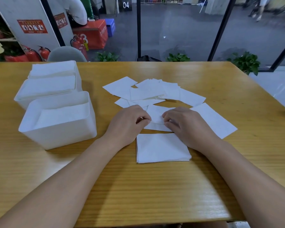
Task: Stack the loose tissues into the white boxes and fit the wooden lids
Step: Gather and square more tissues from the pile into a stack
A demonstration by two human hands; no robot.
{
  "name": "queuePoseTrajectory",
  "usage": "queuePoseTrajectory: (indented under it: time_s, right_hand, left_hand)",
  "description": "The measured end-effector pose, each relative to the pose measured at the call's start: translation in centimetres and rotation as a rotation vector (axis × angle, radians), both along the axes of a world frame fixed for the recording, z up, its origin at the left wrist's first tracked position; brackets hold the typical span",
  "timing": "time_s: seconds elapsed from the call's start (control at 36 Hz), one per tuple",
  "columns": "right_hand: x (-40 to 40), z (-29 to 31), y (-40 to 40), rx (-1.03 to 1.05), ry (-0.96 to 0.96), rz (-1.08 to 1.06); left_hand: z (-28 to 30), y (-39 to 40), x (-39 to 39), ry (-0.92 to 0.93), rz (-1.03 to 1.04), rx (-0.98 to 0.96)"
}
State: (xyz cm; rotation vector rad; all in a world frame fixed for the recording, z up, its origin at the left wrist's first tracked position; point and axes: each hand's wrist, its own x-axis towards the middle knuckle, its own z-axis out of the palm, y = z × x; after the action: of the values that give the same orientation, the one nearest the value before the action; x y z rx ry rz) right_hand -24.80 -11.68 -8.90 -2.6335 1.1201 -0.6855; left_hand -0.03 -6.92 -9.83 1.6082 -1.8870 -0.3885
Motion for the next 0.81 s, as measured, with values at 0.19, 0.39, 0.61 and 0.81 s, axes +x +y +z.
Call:
queuePoseTrajectory:
  time_s: [0.19,0.39,0.61,0.81]
  right_hand:
    - [0.6,-0.1,0.1,-0.032,0.102,-0.001]
    - [0.4,0.2,0.0,-0.169,0.06,0.042]
    - [-0.3,0.5,1.4,-0.096,-0.087,0.023]
    - [-1.2,0.3,1.7,-0.036,-0.282,-0.08]
  left_hand:
    - [0.1,0.1,-0.1,-0.012,0.009,-0.006]
    - [0.2,0.3,-0.6,-0.041,0.006,-0.125]
    - [0.7,0.8,-0.7,0.037,0.054,-0.297]
    - [1.2,1.7,-0.6,0.06,0.056,-0.313]
